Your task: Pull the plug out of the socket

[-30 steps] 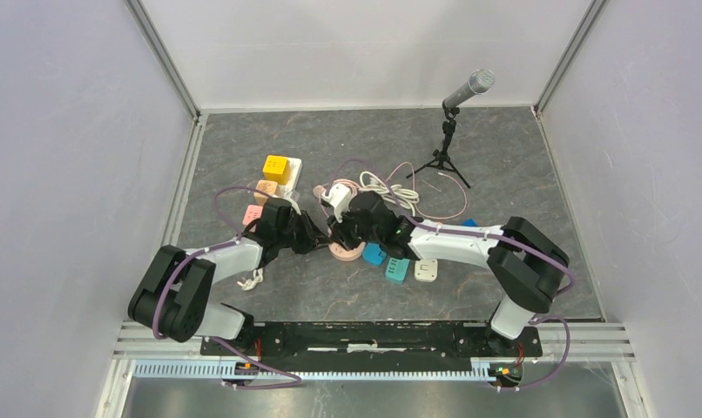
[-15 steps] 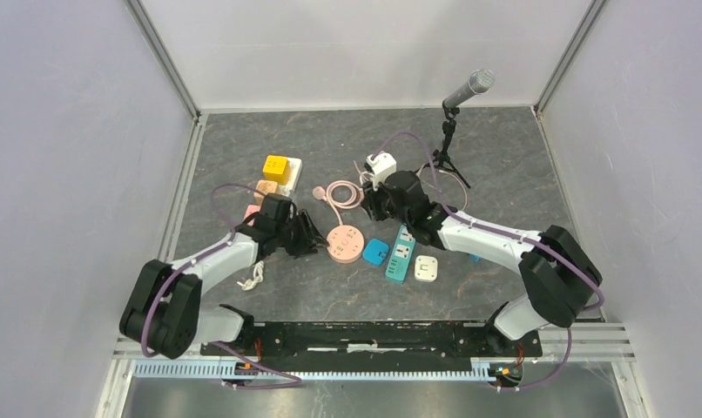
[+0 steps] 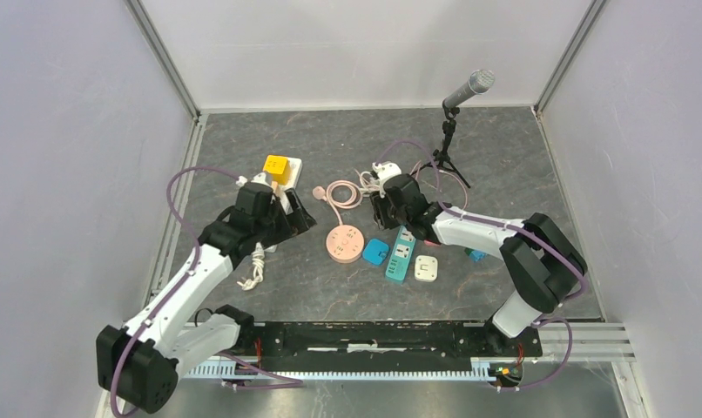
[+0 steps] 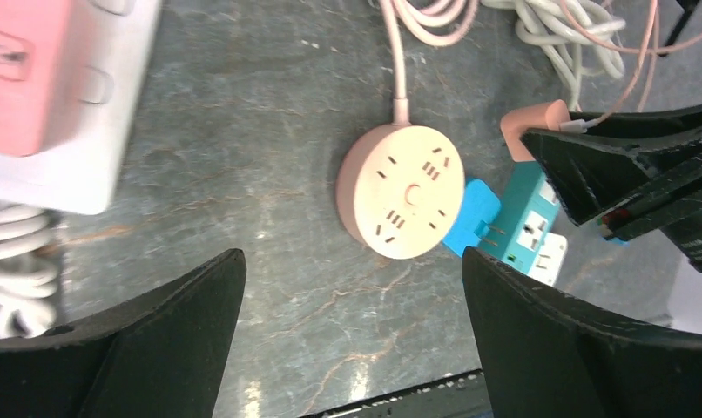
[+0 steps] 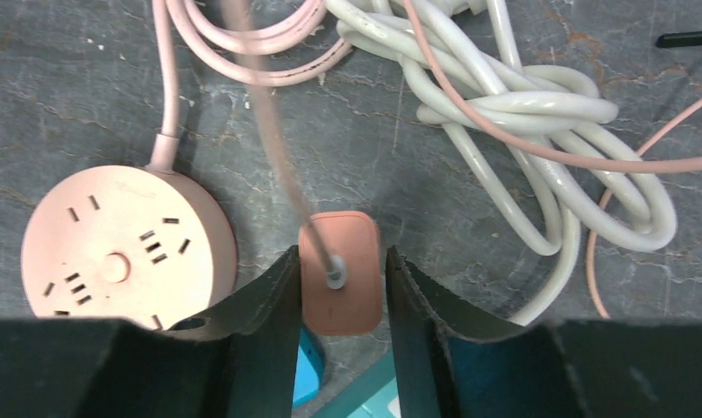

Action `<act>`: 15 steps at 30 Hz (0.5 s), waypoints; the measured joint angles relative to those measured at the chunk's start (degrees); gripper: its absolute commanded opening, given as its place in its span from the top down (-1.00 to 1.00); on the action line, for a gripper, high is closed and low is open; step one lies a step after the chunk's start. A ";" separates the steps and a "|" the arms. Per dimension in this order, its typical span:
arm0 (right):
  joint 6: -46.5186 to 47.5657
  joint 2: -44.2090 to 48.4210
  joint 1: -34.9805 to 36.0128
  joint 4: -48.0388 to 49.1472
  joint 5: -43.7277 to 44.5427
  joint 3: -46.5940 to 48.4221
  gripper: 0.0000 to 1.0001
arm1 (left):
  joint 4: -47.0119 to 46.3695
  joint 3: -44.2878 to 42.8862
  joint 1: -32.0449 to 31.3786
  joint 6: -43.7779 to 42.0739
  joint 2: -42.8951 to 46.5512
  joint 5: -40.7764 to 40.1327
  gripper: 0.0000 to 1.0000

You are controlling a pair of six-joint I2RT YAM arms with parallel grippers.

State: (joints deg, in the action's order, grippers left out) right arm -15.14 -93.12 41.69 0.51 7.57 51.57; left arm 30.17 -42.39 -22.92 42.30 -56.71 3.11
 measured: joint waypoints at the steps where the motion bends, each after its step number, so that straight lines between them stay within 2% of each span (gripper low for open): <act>1: -0.26 -0.04 -0.24 -0.22 -0.04 -0.02 -0.10 | 1.25 -0.44 0.00 -0.22 0.52 -1.09 -1.00; 4: -0.81 -0.04 -0.70 -0.28 -0.22 -0.09 -0.37 | 5.62 -1.99 0.00 -1.29 2.36 -5.77 -1.00; 8: -1.09 0.00 -0.98 -0.39 -0.70 -0.15 -0.58 | 10.69 -4.72 0.00 -1.92 3.65 -12.35 -1.00; 15: -0.42 6.08 -0.98 -0.09 -2.97 -2.73 -0.67 | 16.74 -12.28 0.76 -2.43 1.44 -21.09 -1.00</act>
State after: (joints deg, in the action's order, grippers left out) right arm -15.55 -87.05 40.71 0.43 4.60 48.84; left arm 46.92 -54.68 -22.15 39.88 -55.27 -17.98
